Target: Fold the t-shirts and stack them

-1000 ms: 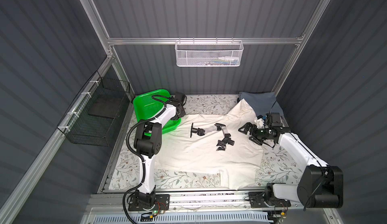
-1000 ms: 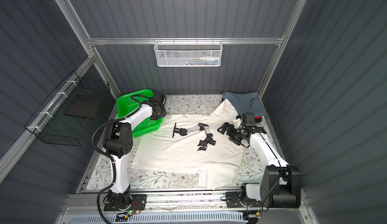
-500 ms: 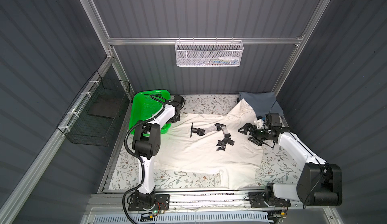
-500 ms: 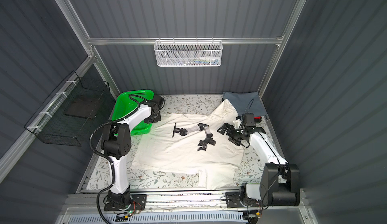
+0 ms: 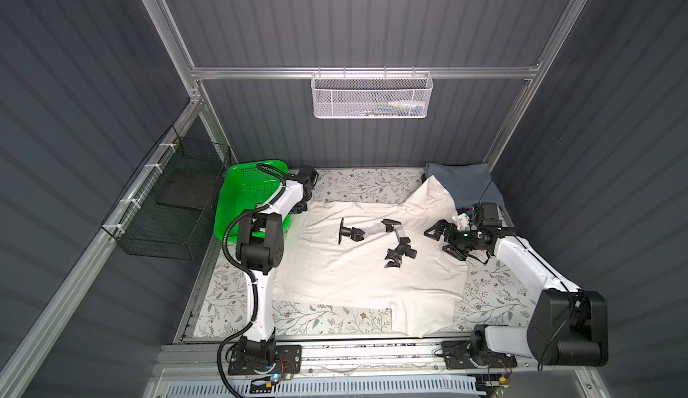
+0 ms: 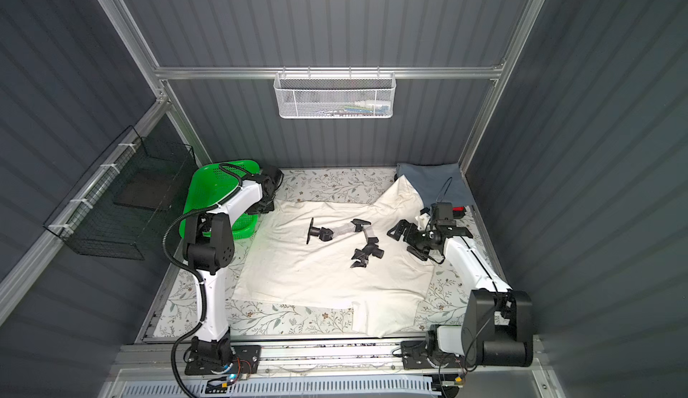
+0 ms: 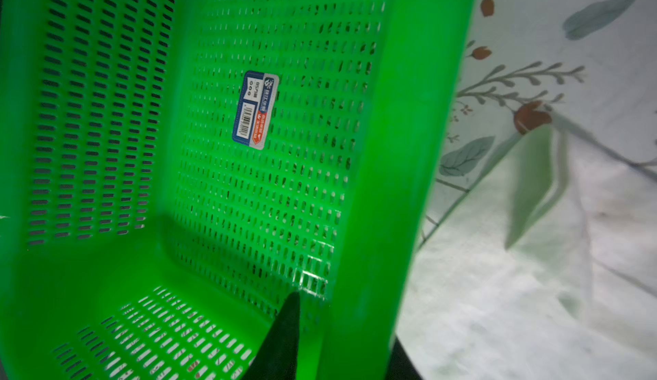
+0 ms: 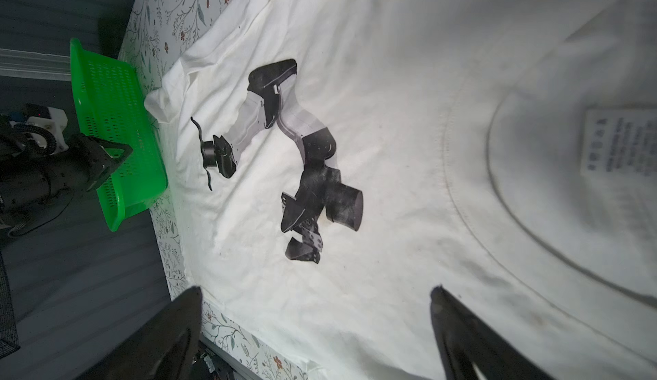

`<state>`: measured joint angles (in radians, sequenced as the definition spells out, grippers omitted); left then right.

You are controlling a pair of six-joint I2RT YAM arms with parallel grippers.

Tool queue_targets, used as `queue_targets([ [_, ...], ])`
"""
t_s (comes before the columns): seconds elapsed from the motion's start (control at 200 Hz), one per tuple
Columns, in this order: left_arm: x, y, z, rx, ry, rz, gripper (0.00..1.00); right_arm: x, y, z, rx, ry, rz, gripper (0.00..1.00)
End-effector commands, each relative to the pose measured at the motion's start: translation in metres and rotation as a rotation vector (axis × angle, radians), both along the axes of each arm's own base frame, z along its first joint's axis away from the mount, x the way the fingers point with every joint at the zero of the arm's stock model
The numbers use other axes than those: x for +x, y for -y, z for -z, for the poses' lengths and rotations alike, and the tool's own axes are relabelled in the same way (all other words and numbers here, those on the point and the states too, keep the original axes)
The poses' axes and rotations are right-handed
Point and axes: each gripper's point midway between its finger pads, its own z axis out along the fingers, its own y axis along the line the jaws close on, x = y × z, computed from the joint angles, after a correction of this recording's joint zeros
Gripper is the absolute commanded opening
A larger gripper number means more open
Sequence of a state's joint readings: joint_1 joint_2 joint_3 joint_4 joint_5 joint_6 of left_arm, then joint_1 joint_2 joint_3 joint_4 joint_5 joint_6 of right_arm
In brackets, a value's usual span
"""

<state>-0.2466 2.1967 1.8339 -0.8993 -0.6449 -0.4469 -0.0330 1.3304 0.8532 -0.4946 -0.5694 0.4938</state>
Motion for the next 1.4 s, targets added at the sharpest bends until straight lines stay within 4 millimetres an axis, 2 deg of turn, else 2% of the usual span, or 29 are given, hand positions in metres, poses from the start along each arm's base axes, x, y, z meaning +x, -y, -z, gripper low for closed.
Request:
queue_targets([
  [0.0, -0.005, -0.015, -0.010, 0.082, -0.025, -0.008, 0.31, -0.003, 0.004, 0.003, -0.010, -0.018, 0.022, 0.99],
  [0.08, -0.010, -0.019, -0.012, 0.102, -0.026, -0.016, 0.36, -0.001, 0.005, 0.003, -0.010, -0.018, 0.030, 0.99],
  [0.26, -0.016, -0.011, -0.028, 0.043, 0.003, 0.013, 0.76, 0.009, 0.007, 0.003, -0.006, -0.020, 0.052, 0.99],
  [0.38, -0.018, 0.006, -0.051, -0.018, 0.068, 0.069, 0.91, 0.023, 0.007, 0.001, -0.004, -0.016, 0.063, 0.99],
  [0.495, -0.023, 0.028, -0.078, -0.029, 0.123, 0.139, 0.99, 0.043, 0.008, -0.006, 0.001, 0.002, 0.077, 0.98],
  [0.59, -0.028, 0.047, -0.098, -0.042, 0.166, 0.192, 1.00, 0.062, 0.006, -0.012, -0.006, 0.015, 0.075, 0.96],
  [0.705, -0.034, 0.083, -0.116, -0.131, 0.231, 0.286, 1.00, 0.089, 0.009, -0.015, -0.039, 0.029, 0.086, 0.92],
  [0.79, -0.033, 0.112, -0.119, -0.281, 0.298, 0.356, 1.00, 0.112, 0.017, -0.014, -0.085, 0.043, 0.113, 0.87],
  [0.86, -0.030, 0.128, -0.119, -0.369, 0.354, 0.396, 1.00, 0.131, 0.022, -0.014, -0.108, 0.052, 0.133, 0.77],
  [1.001, -0.019, 0.134, -0.110, -0.376, 0.373, 0.413, 1.00, 0.166, 0.025, -0.008, -0.129, 0.041, 0.146, 0.63],
  [1.171, 0.002, 0.146, -0.093, -0.385, 0.333, 0.428, 0.99, 0.199, 0.034, -0.002, -0.206, 0.033, 0.160, 0.60],
  [1.266, 0.016, 0.153, -0.085, -0.412, 0.325, 0.423, 1.00, 0.213, 0.036, -0.005, -0.222, 0.040, 0.162, 0.60],
  [1.396, 0.031, 0.161, -0.073, -0.448, 0.340, 0.427, 1.00, 0.228, 0.052, 0.000, -0.325, 0.027, 0.178, 0.59],
])
